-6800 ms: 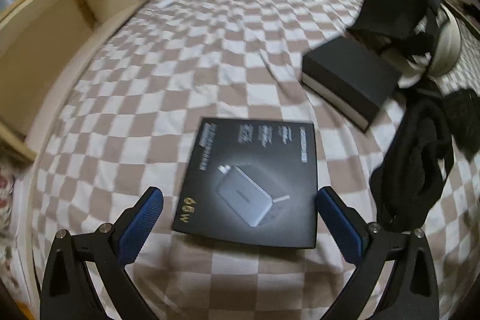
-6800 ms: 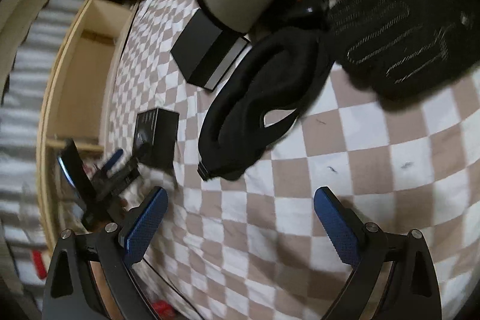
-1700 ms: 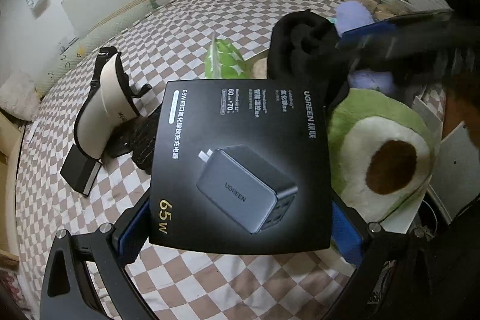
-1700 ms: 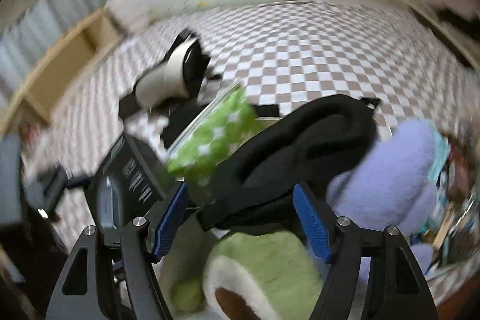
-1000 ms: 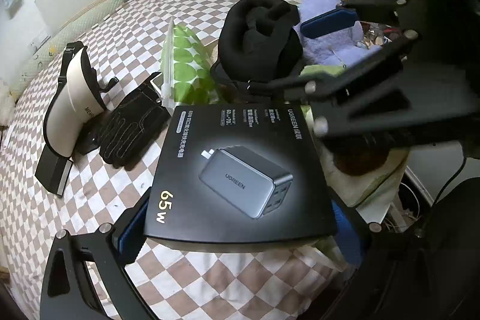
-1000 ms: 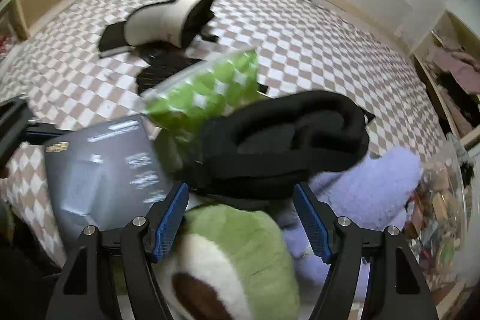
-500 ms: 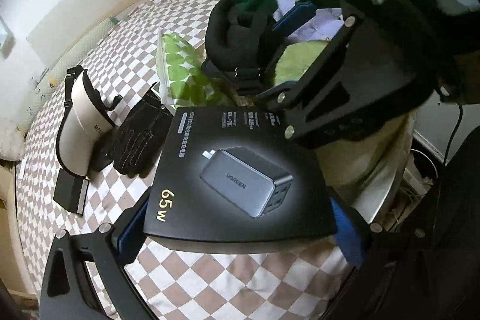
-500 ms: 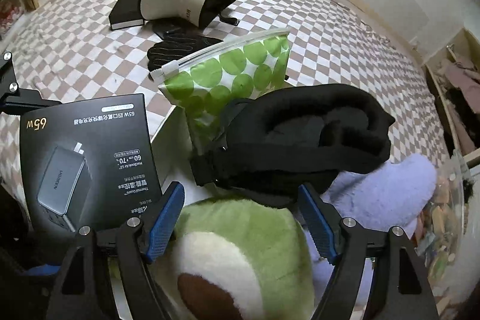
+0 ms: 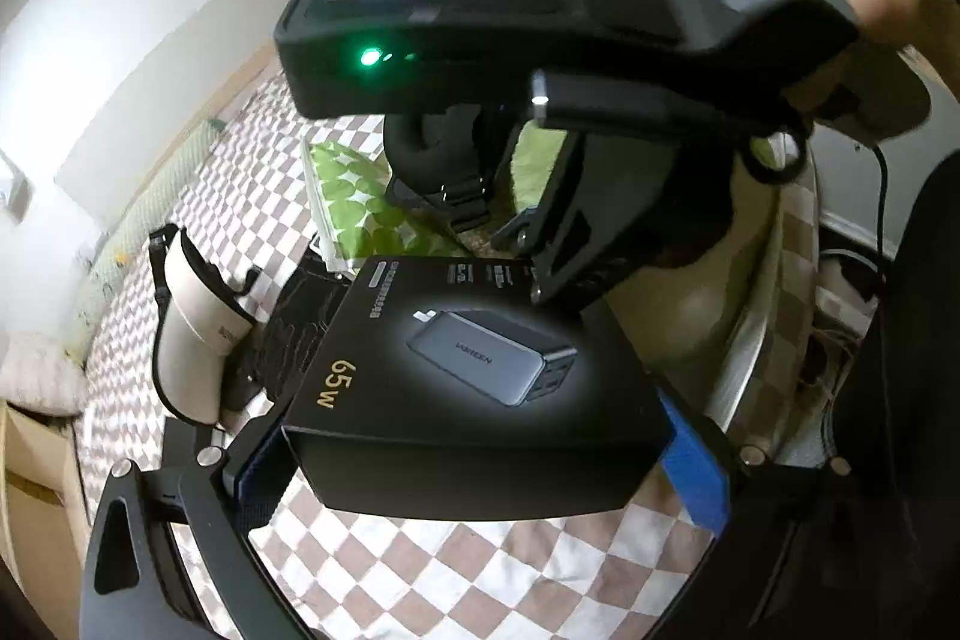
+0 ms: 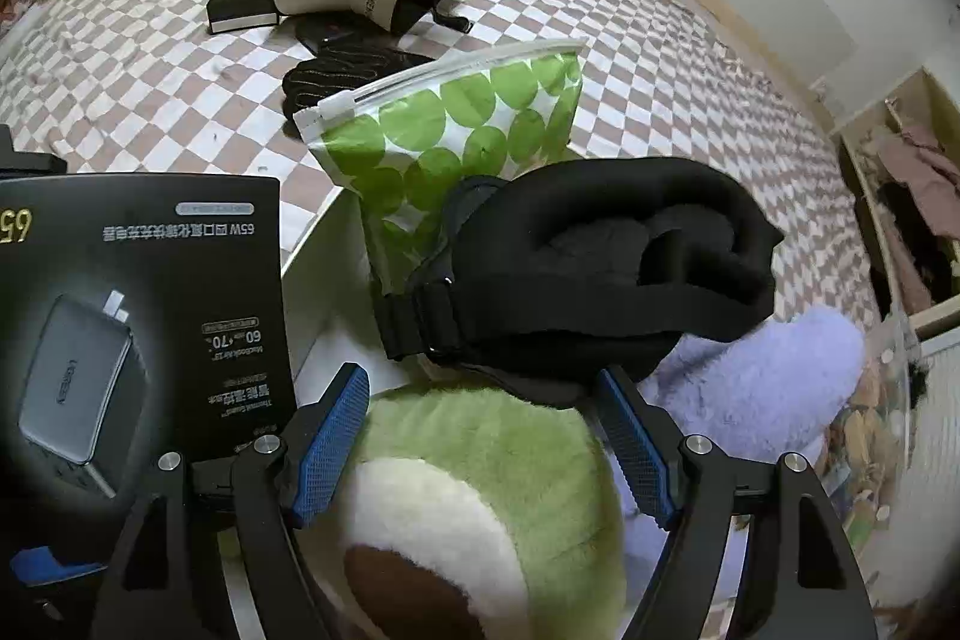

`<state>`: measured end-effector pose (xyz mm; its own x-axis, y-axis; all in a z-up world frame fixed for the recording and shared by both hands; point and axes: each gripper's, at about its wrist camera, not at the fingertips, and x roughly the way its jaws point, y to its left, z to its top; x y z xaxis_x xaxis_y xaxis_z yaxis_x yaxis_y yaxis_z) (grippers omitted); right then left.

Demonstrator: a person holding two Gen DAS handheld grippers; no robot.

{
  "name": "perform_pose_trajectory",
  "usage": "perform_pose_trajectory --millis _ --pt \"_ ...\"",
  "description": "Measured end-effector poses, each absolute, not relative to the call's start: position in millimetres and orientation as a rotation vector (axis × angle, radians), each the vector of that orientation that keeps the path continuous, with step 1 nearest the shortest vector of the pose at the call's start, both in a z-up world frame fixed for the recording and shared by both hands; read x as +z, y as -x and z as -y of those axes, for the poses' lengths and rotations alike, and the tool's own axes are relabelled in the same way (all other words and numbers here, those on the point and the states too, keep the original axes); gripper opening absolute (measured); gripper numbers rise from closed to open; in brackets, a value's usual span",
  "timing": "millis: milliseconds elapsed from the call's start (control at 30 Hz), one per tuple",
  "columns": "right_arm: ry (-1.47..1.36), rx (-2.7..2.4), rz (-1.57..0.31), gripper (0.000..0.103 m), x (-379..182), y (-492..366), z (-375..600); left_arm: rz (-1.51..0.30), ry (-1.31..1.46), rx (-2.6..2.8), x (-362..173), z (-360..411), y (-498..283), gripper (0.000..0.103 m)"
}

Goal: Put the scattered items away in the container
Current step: 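Lower the eye mask into the white box and open the right tool, then lower the charger box into the white box and open the left tool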

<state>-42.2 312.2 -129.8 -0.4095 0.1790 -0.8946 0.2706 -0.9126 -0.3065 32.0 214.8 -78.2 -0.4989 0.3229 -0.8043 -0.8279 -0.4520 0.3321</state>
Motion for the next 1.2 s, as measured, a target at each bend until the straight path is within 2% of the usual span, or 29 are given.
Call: perform_pose_trajectory --millis 567,667,767,933,1000,1200 --pt "-1.707 -2.539 -0.566 0.078 -129 45 -327 -0.914 0.848 1.962 -82 -223 -28 0.103" --pt "-1.628 -2.492 -0.407 0.078 -111 36 -333 -0.926 0.862 1.952 -87 -226 -24 0.103" --pt "-1.539 -2.42 -0.351 0.079 -102 25 -330 -0.911 0.878 1.946 -86 -228 -20 0.103" --pt "-1.417 -2.362 -0.368 0.087 -96 9 -315 -0.893 0.888 1.938 -87 -230 -15 0.103" --pt "-1.389 -2.349 -0.338 0.096 -94 7 -315 -0.895 0.879 1.942 -88 -230 -15 0.103" --pt "-1.356 -2.342 -0.317 0.101 -95 5 -312 -0.896 0.864 1.947 -89 -230 -17 0.103"
